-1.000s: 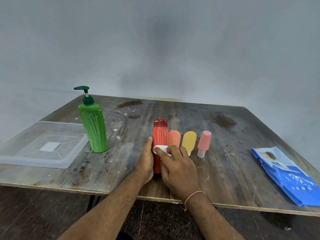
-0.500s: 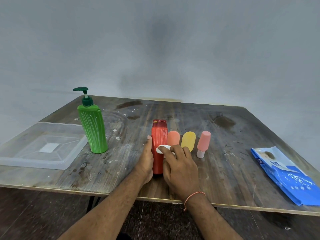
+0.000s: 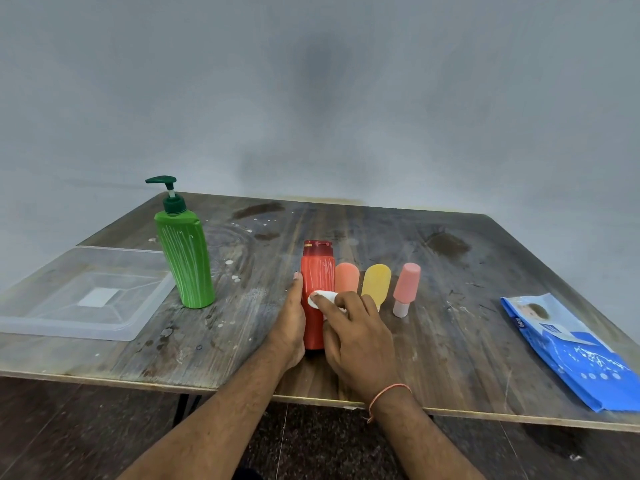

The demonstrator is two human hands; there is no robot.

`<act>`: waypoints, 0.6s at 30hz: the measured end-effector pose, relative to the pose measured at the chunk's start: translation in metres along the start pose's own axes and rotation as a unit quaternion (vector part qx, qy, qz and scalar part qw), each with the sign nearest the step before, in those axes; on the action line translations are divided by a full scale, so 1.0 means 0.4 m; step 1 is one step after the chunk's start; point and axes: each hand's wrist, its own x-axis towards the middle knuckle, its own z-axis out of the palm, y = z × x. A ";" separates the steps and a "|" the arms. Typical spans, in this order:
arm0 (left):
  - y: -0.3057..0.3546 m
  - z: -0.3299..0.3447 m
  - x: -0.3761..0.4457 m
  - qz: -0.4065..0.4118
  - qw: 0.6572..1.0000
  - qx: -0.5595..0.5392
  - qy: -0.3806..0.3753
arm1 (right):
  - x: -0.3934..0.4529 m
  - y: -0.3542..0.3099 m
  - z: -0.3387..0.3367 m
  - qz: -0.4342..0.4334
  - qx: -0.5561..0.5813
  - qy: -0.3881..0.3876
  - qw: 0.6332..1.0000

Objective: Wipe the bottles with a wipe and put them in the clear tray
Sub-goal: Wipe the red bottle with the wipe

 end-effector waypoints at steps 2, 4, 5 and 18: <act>0.000 -0.001 0.000 -0.002 1.000 0.001 -0.001 | -0.001 0.000 -0.003 0.003 -0.003 0.005 1.000; 0.002 0.000 -0.001 -0.001 1.000 0.002 -0.002 | -0.001 0.002 -0.004 0.023 -0.001 0.019 1.000; 0.004 0.002 -0.002 -0.002 1.000 -0.001 -0.002 | 0.000 0.003 -0.003 0.029 0.001 0.023 0.999; 0.013 0.005 -0.009 -0.006 1.000 -0.019 -0.006 | 0.001 0.003 -0.002 0.025 0.008 0.010 1.000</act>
